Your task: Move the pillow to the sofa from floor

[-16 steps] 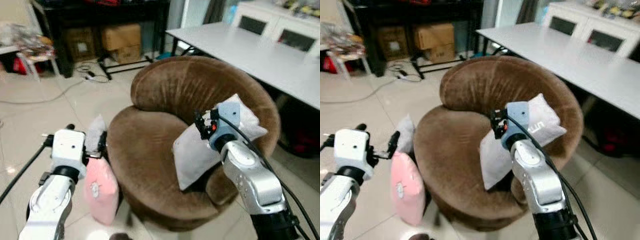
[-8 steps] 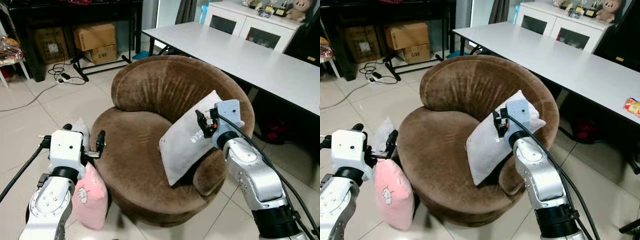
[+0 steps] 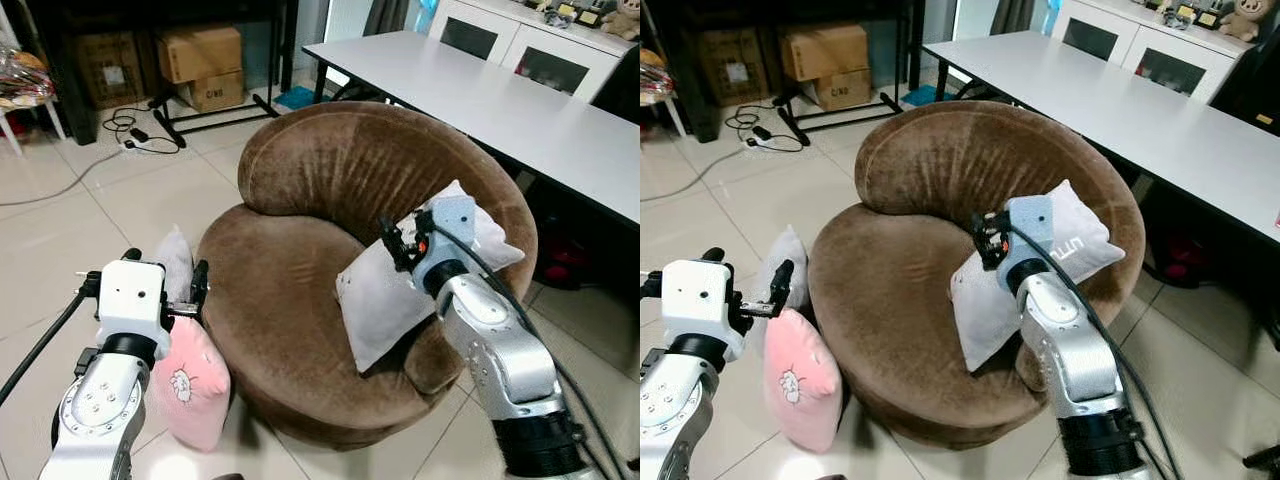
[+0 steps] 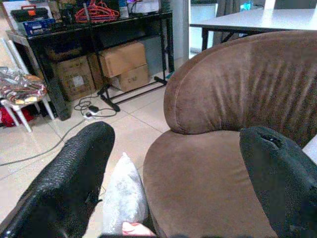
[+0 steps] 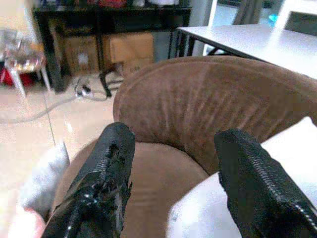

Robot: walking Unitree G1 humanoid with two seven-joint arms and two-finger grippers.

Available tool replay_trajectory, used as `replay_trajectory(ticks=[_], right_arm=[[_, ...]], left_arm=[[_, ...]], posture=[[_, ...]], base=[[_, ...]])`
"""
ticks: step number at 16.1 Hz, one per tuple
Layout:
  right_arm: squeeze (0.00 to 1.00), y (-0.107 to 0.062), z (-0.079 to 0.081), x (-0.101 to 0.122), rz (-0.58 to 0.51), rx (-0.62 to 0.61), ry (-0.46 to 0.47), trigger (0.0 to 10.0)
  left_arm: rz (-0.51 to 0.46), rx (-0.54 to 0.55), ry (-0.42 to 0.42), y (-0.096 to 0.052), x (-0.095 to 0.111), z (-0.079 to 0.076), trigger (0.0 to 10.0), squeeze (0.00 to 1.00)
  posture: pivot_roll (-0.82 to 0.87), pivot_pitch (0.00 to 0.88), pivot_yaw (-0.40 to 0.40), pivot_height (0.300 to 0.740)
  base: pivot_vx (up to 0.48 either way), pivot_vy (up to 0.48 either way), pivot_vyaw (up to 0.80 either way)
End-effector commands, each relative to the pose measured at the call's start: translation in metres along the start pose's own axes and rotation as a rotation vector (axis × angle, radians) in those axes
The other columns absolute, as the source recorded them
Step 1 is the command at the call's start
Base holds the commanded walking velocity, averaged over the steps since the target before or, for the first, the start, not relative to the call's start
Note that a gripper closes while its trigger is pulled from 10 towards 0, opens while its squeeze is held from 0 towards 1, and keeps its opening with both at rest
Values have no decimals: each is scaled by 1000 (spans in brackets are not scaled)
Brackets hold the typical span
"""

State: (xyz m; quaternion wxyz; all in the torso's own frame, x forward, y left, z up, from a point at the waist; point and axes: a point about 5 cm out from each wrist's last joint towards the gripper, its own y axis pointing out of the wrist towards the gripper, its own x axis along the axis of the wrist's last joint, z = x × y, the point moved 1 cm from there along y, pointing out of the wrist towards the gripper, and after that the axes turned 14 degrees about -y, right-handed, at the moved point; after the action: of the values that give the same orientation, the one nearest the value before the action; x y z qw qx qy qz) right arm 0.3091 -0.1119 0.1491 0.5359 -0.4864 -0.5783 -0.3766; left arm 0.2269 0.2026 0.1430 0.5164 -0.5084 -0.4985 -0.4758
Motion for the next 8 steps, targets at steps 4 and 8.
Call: replay_trajectory(ticks=[4, 8], right_arm=[[0, -1, -16, -2, 11, -73, -6, 10000], [0, -1, -13, -7, 36, -25, -67, 10000]], left_arm=[[-8, -12, -4, 2, 3, -5, 10000, 0], [-6, -8, -4, 0, 3, -6, 10000, 0]], posture=[[39, 0, -107, 740], [47, 0, -115, 740]], base=[[0, 303, 0], [0, 343, 0]])
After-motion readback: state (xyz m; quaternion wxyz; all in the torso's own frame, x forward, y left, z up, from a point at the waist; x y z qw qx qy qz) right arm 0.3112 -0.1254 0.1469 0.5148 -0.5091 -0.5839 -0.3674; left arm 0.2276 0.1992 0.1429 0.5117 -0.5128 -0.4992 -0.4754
